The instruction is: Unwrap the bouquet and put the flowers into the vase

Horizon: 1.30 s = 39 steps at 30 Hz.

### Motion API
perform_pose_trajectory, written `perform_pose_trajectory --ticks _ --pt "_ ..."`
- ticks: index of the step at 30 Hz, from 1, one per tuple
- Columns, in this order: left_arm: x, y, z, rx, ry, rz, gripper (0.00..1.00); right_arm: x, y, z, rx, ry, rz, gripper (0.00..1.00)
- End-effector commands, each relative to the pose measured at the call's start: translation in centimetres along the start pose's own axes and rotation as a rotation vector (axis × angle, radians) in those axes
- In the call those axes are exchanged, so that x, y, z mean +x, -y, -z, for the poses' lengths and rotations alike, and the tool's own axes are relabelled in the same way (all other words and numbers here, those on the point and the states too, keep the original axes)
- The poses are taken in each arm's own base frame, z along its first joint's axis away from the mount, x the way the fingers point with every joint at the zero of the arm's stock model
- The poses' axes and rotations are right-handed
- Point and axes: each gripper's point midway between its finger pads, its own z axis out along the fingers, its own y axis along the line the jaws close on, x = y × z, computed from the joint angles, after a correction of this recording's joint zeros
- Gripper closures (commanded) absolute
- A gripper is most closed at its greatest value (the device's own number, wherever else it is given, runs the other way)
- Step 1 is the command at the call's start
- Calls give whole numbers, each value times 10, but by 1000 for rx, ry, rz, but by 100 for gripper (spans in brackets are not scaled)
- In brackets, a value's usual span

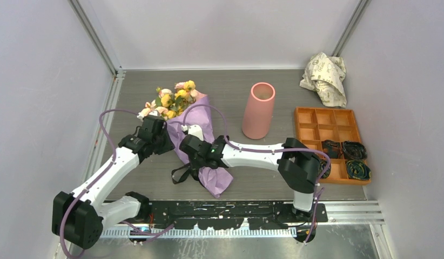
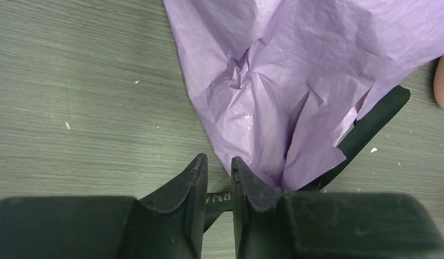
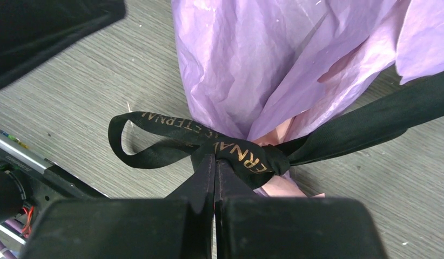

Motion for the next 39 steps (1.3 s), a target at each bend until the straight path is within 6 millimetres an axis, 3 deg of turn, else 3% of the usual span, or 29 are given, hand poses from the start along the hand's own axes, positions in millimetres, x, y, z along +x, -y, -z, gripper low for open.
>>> perform_pose_trajectory --ticks 1,5,9,18,25,30,32,39 --pt "-6 20 -16 74 9 14 76 -47 -14 34 -30 125 6 99" --pt "0 30 -35 100 -31 27 77 -77 -20 70 -62 201 5 99" --pt "1 36 -40 117 -24 29 78 -99 -14 97 -39 272 15 99" --pt "-10 39 -6 173 68 15 77 -128 5 123 28 368 21 99" --pt "-14 42 50 309 197 -38 74 -163 46 128 103 422 -85 99" --pt "-6 53 80 449 270 -100 59 -179 71 115 90 396 -163 99" --pt "3 54 77 474 256 -109 54 -182 75 111 76 388 -183 99" --pt "44 62 50 478 114 -170 51 -188 78 106 71 381 -187 99"
